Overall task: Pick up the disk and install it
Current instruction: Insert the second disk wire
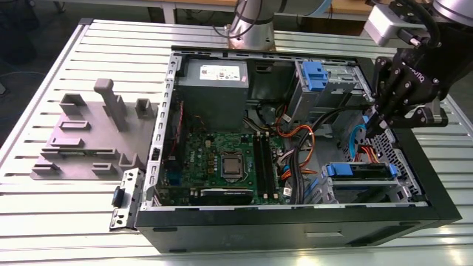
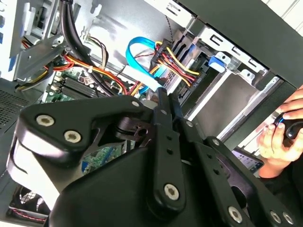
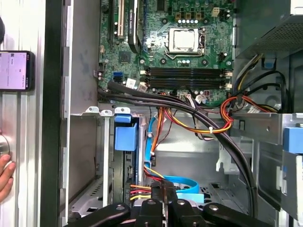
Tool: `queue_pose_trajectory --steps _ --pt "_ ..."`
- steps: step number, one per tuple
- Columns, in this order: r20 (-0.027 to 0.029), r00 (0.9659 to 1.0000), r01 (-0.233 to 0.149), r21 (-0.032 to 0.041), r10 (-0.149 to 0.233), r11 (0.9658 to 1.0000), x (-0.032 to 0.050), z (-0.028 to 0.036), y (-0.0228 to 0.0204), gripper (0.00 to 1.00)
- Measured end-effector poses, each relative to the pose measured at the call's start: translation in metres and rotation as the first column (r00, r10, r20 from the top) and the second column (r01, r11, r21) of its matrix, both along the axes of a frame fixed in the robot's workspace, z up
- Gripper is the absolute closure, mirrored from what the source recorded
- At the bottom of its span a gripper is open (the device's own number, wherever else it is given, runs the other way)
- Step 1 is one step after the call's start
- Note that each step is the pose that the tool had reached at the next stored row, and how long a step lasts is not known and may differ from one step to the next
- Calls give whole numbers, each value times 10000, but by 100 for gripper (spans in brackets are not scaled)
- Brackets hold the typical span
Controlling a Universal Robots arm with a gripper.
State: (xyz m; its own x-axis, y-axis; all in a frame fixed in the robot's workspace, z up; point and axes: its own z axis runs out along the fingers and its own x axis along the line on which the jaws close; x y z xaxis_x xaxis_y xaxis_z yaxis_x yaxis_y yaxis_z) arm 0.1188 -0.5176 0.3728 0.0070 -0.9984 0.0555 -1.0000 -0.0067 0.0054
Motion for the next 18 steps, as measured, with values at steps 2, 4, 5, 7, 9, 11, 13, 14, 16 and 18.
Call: queue_pose_trajectory --steps 2,4,5,7,9,11,13,14,16,18 --pt "-13 10000 -16 -26 16 10000 0 -21 0 82" --pt "-26 10000 -29 -27 29 10000 1 -37 0 76" --pt "-28 10000 -32 -27 32 10000 1 -42 0 76" --pt "-32 10000 -34 -27 34 10000 1 -50 0 69" --pt "-34 10000 -35 -25 35 10000 1 -66 0 69" --pt "-37 10000 -39 -26 39 10000 1 -82 0 69" --pt "-42 10000 -45 -26 45 10000 1 -103 0 69" --pt "-45 10000 -49 -26 49 10000 1 -114 0 69" --pt "-57 10000 -58 -27 58 10000 5 -135 0 69" --pt "-76 10000 -62 -34 61 10000 11 -151 1 69"
